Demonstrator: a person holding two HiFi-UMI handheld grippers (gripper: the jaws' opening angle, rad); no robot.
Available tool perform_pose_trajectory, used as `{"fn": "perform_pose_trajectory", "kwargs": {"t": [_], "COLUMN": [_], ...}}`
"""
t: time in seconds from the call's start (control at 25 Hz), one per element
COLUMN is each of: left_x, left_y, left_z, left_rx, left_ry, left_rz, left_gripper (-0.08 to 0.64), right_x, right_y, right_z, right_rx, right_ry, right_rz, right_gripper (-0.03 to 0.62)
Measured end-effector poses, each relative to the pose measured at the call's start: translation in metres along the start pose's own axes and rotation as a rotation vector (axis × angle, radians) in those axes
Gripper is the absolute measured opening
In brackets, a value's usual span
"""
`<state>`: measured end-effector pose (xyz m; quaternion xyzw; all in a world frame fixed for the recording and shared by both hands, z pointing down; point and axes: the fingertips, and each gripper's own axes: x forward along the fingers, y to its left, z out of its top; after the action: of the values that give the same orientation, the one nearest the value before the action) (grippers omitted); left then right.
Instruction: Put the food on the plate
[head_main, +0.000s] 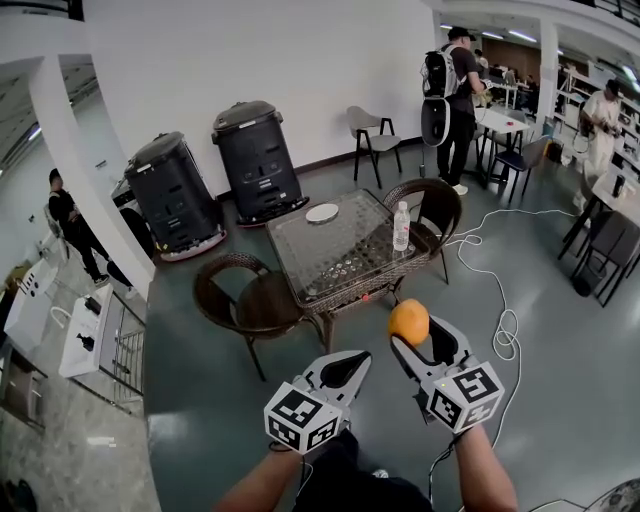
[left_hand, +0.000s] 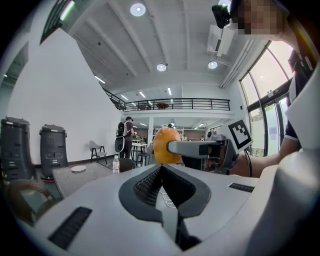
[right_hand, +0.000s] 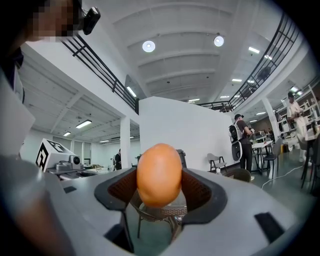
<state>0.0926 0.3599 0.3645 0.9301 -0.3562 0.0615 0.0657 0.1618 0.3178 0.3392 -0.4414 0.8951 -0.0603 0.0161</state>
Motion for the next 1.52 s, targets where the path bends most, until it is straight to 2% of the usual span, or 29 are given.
{"fn": "perform_pose_trajectory", "kwargs": {"t": [0.52,1.24,1.52], "left_x": [0.056,0.149,0.164], "left_y": [0.073,0.232,0.291], "left_z": [0.009,0.028,0.036], "left_rx": [-0.016,-0.043,-0.057], "left_ry": [-0.017,-0.004,0.013], "left_rz": [-0.023,-0.070,-0.086], "left_gripper": [0.009,0.009,0.009], "right_x": [0.071,0.239,0.298], "right_y": [-0.049,-0.127,-0.142], "right_z": [0.005,0.014,0.017], "right_rx": [-0.009,0.007,0.028], "right_ry": [0.016,0.033,0.043], "right_rz": [-0.017,-0.028,-0.045], "right_gripper": [0.287,0.285,0.285]}}
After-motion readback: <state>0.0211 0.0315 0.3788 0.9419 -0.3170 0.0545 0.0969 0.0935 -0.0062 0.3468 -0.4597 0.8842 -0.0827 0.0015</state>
